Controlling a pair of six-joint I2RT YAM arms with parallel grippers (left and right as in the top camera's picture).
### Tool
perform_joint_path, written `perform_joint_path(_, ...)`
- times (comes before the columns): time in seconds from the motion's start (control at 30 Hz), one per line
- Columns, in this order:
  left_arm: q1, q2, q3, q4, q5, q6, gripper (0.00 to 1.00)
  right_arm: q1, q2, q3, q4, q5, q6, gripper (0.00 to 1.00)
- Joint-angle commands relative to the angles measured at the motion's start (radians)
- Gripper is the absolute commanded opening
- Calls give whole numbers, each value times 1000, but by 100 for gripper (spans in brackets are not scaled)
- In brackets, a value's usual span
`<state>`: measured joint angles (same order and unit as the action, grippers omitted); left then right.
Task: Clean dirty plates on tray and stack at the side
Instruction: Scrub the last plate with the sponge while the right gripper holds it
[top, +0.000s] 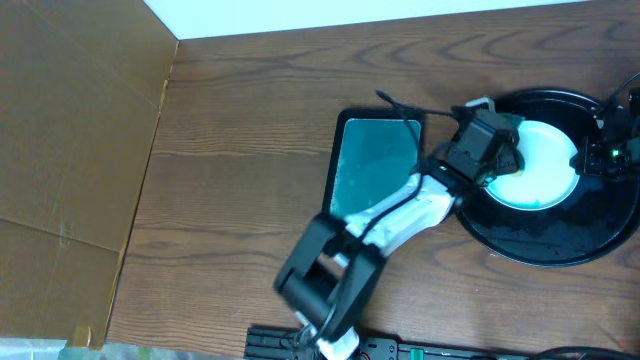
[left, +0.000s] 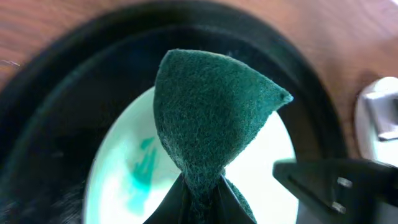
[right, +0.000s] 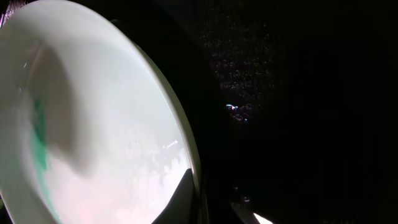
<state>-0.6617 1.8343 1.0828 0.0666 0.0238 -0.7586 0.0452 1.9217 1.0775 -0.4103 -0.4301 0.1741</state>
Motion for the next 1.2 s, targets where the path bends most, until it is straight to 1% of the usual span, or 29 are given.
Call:
perform_joint_path(0.0, -21, 63, 1, 74, -5, -40, 7, 16, 59, -43, -31, 30, -12, 1)
perform_joint_path(0.13, -49, 138, 1, 181, -9, -40, 7, 16, 59, -43, -32, 33, -11, 1)
perform_joint_path(0.23, -58, 172, 1, 171, -17, -23, 7, 16, 59, -43, -34, 37, -12, 1)
perform_joint_path(0.3, -57, 185, 1, 125, -37, -5, 7, 16, 59, -43, -37, 37, -12, 1)
perform_joint_path(0.4, -54, 181, 1, 2, -187, 0, 7, 16, 59, -43, -44, 41, -15, 1)
perform_joint_path(0.5, -45, 162, 4, -103, -322, 31, 7, 16, 59, -43, -47, 53, -15, 1)
perform_joint_path(0.57, -36, 139, 13, -170, -397, 56, 7, 16, 59, -43, -47, 59, -15, 1)
perform_joint_path(0.67, -31, 103, 24, -223, -467, 90, 7, 16, 59, -43, -47, 59, -15, 1)
perform_joint_path(0.8, -32, 48, 28, -197, -443, 108, 7, 16, 59, -43, -46, 59, -15, 1)
perform_joint_path(0.83, -34, 36, 28, -178, -409, 107, 7, 16, 59, -43, -46, 59, -15, 1)
perform_joint_path(0.9, -35, 14, 28, -118, -285, 91, 7, 16, 59, -43, -46, 59, -15, 1)
perform_joint_path(0.97, -35, 8, 28, -49, -142, 24, 7, 16, 59, -43, -46, 59, -15, 1)
perform_joint_path(1.03, -36, 14, 28, 18, -38, -88, 7, 16, 59, -43, -46, 59, -15, 1)
perform_joint_path(1.1, -43, 27, 28, 59, -23, -186, 7, 16, 59, -43, -46, 59, -15, 1)
perform_joint_path(1.17, -51, 48, 27, 103, -24, -206, 7, 16, 59, -43, -45, 59, -15, 1)
